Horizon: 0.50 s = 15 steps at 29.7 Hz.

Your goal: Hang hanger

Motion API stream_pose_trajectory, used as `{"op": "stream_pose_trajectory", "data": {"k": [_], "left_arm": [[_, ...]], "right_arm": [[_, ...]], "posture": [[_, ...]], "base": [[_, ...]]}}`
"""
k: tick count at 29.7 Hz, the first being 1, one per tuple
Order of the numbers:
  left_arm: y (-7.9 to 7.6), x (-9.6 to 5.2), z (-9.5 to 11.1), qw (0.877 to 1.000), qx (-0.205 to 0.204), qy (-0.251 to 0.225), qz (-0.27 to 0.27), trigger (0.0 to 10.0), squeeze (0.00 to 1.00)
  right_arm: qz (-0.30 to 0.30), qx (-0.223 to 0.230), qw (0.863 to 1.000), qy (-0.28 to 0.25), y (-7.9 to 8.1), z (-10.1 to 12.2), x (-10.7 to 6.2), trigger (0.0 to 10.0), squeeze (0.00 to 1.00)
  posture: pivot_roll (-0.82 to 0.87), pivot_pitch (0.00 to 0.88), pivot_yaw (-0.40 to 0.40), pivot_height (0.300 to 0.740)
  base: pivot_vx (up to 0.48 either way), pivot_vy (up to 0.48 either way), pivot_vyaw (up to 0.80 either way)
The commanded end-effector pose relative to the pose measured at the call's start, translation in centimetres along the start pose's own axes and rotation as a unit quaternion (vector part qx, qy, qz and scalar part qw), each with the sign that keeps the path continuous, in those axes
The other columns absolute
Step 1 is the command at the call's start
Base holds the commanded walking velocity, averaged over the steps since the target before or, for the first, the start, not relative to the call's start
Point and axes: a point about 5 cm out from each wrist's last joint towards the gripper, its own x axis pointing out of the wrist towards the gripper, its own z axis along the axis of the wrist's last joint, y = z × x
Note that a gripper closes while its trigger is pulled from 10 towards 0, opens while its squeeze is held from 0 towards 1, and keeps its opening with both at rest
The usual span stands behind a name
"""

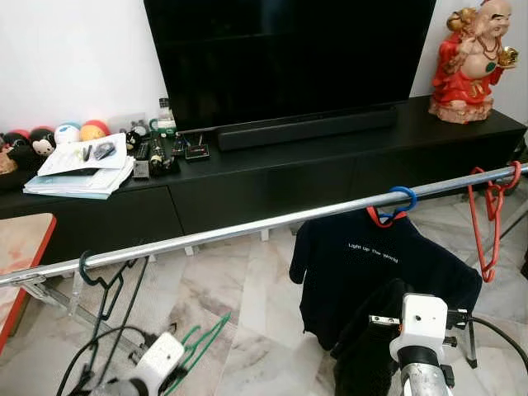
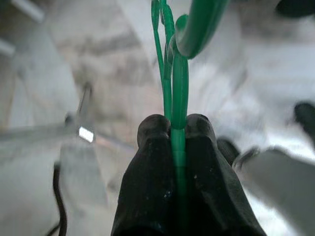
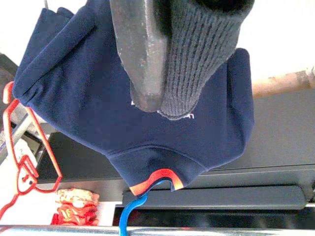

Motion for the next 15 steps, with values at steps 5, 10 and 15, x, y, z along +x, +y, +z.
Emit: {"op": "stream_pose_trajectory", "data": {"k": [5, 10, 15], "left_arm": [[0.1, -0.1, -3.4, 0.997, 0.006, 0.069, 0.022, 10.0, 0.0], [-0.5, -0.5, -5.8, 0.993, -0.025, 0.11, 0.031, 10.0, 0.0], [-1.6, -1.1, -8.5, 0.981, -0.087, 0.163, 0.055, 10.0, 0.0]], "right_arm": [[0.004, 0.001, 1.0, -0.011, 0.4, 0.5, 0.2, 10.0, 0.0], [0.001, -0.001, 1.0, -0.011, 0.3, 0.4, 0.2, 10.0, 0.0], [0.002, -0.003, 1.0, -0.01, 0.3, 0.4, 0.3, 10.0, 0.0]], "posture": [[0.05, 0.0, 0.085, 0.74], [0.05, 0.0, 0.084, 0.74], [0.05, 0.001, 0.079, 0.74]], "base": [[0.0, 0.0, 0.0], [0.0, 0.0, 0.0], [0.0, 0.0, 0.0]]}}
